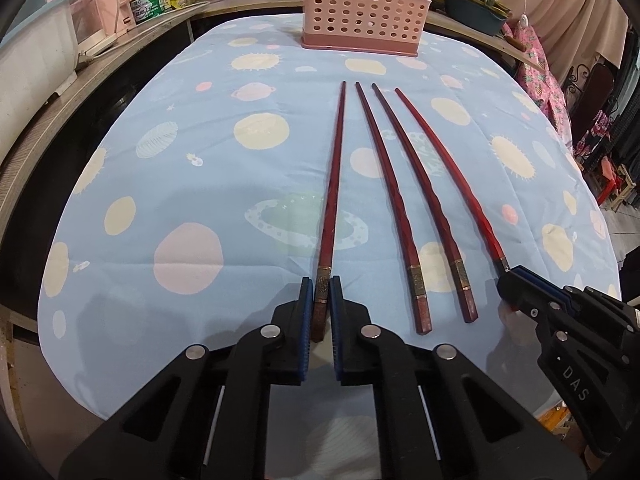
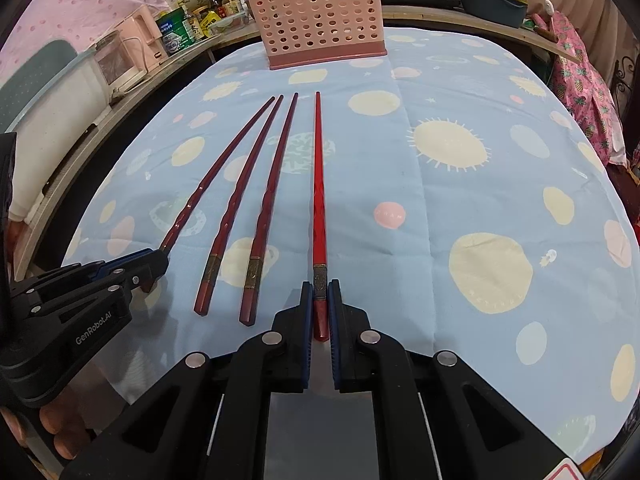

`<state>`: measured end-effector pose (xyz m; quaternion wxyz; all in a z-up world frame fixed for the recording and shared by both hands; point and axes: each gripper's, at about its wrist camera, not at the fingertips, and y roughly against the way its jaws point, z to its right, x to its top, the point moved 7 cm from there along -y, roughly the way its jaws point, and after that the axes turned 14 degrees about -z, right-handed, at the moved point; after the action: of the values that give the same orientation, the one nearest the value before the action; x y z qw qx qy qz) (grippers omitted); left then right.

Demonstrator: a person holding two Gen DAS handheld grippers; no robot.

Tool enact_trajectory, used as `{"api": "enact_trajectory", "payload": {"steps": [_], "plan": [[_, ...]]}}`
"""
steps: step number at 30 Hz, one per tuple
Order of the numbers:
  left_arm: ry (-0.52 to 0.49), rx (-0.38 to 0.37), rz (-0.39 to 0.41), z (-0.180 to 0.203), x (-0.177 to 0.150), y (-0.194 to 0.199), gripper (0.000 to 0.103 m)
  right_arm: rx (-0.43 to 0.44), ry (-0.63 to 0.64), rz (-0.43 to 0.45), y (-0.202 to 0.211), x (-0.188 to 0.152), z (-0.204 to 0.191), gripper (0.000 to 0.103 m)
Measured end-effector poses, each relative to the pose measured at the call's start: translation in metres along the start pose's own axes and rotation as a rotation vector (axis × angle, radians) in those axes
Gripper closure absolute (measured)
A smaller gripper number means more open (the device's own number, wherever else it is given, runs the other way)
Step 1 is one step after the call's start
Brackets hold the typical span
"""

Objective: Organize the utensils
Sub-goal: 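Grasp a dark red chopstick with the right tool while the left tool grasps another, then lift both chopsticks and carry them above the pink holder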

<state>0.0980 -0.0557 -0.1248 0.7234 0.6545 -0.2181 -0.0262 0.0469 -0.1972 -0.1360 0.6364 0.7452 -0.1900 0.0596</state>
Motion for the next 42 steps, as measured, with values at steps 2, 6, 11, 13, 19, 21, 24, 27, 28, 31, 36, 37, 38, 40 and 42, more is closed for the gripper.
{"api": "enact_trajectory", "payload": {"steps": [2,6,11,13,19,21,24,27,28,31,36,37,38,40,42], "plan": [[0.001,0.000,0.003,-0.001,0.000,0.004,0.095,0.003,-0.001,0.004,0.003,-0.001,0.000,0.096],[0.011,-0.014,0.017,-0.004,0.000,0.018,0.095,0.011,-0.002,0.019,0.015,-0.004,-0.001,0.096],[0.030,-0.036,0.064,-0.009,0.006,0.047,0.096,0.028,-0.007,0.056,0.039,0.002,0.001,0.096],[0.037,-0.045,0.089,-0.011,0.010,0.061,0.096,0.033,-0.008,0.078,0.051,0.006,0.002,0.096],[0.051,-0.066,0.162,-0.018,0.029,0.103,0.096,0.046,-0.012,0.165,0.093,0.029,0.005,0.096],[0.058,-0.072,0.198,-0.021,0.039,0.120,0.096,0.050,-0.014,0.200,0.109,0.039,0.007,0.096],[0.064,-0.071,0.242,-0.025,0.055,0.139,0.096,0.051,-0.015,0.249,0.131,0.056,0.010,0.096],[0.064,-0.070,0.282,-0.027,0.072,0.156,0.096,0.059,-0.017,0.291,0.148,0.077,0.013,0.096],[0.063,-0.068,0.297,-0.028,0.079,0.162,0.096,0.064,-0.018,0.306,0.153,0.084,0.015,0.096],[0.064,-0.063,0.330,-0.028,0.100,0.174,0.096,0.066,-0.019,0.346,0.166,0.103,0.017,0.096],[0.065,-0.054,0.359,-0.027,0.130,0.183,0.096,0.063,-0.026,0.381,0.174,0.130,0.021,0.096],[0.066,-0.057,0.358,-0.026,0.136,0.183,0.096,0.070,-0.032,0.381,0.174,0.136,0.022,0.096],[0.068,-0.059,0.357,-0.026,0.141,0.184,0.096,0.076,-0.036,0.383,0.174,0.139,0.024,0.096],[0.068,-0.058,0.361,-0.025,0.150,0.185,0.096,0.081,-0.043,0.390,0.174,0.147,0.027,0.096],[0.065,-0.064,0.368,-0.024,0.160,0.189,0.096,0.088,-0.049,0.398,0.177,0.156,0.029,0.096]]}}
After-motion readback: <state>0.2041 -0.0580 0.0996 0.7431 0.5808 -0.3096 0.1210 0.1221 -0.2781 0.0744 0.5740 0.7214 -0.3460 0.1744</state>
